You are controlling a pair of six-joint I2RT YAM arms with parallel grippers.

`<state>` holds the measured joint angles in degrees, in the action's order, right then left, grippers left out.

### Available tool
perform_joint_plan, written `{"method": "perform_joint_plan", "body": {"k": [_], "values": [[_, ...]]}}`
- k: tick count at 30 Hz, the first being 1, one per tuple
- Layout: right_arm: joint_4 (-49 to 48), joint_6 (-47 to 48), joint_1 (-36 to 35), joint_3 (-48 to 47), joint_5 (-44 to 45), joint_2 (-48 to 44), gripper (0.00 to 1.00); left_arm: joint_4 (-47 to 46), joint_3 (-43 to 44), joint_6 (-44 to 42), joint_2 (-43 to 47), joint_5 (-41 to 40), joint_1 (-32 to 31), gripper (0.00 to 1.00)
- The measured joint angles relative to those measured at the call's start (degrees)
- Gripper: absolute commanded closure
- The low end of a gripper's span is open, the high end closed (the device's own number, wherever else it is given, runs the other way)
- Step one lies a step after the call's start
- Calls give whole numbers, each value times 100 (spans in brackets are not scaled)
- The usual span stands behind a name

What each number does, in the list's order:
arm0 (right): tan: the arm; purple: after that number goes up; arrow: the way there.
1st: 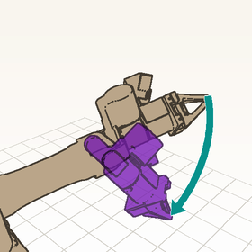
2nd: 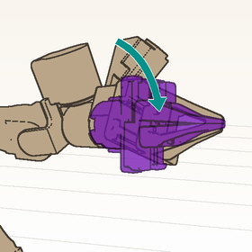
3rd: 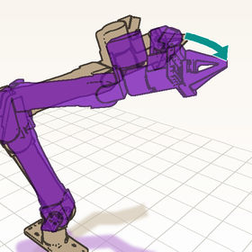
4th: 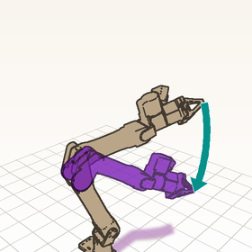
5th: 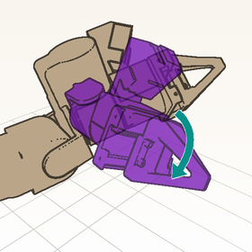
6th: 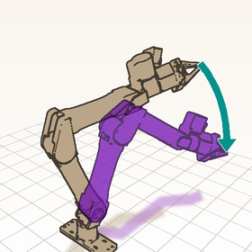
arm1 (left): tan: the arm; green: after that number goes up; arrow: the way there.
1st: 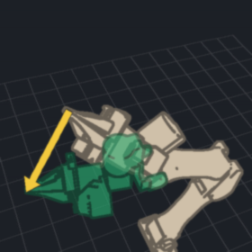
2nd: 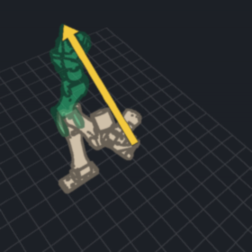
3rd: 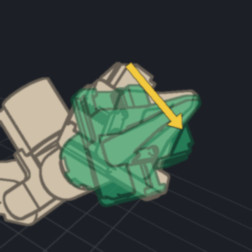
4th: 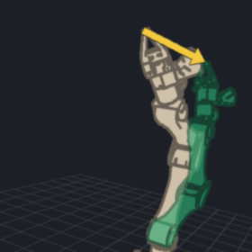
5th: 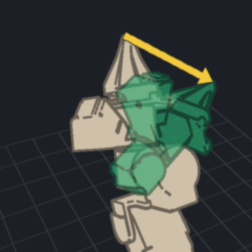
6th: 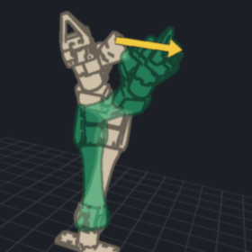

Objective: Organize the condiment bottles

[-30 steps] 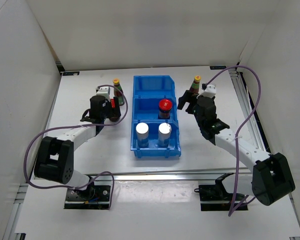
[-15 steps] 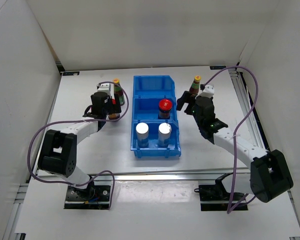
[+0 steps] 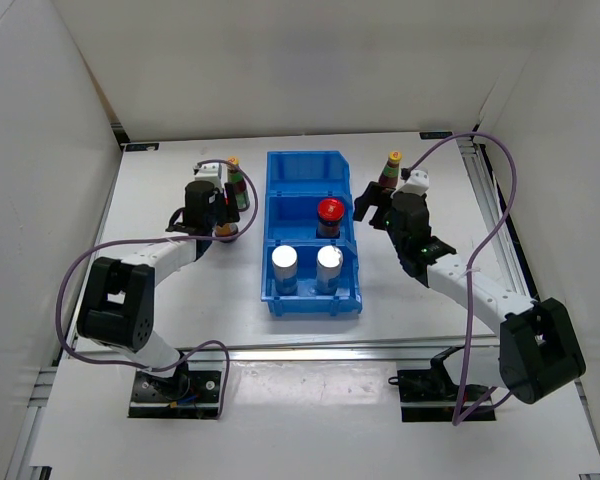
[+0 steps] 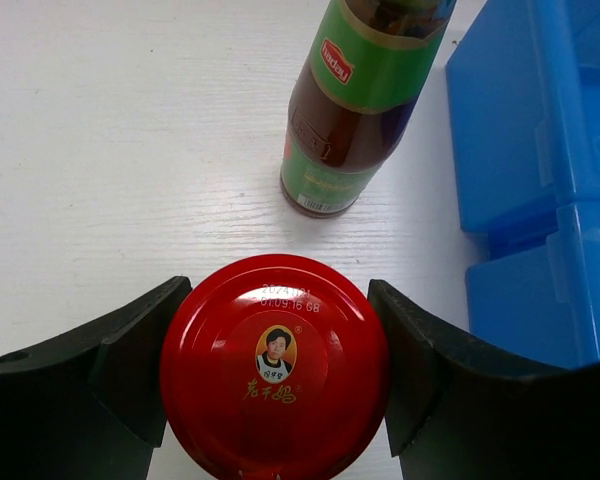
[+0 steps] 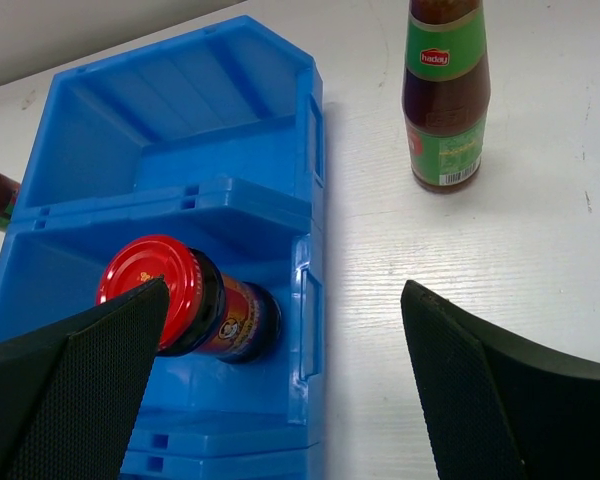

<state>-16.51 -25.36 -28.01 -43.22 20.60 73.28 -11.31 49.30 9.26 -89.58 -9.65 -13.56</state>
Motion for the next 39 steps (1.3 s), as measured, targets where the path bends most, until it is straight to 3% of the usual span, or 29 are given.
{"method": "perform_joint_plan", "body": {"k": [7, 18, 28, 39], "values": [[2, -15, 52, 0, -26, 59, 0, 153, -20, -59, 103, 103, 0, 49], [11, -92, 57, 0, -44, 63, 0, 1154, 33, -138, 824, 125, 0, 64], [44, -140, 94, 4, -42, 26, 0, 1825, 702, 59, 1414, -98, -151, 66], [74, -433, 476, 291, -87, -212, 0, 1633, 2026, 358, 940, 157, -876, 66]]}}
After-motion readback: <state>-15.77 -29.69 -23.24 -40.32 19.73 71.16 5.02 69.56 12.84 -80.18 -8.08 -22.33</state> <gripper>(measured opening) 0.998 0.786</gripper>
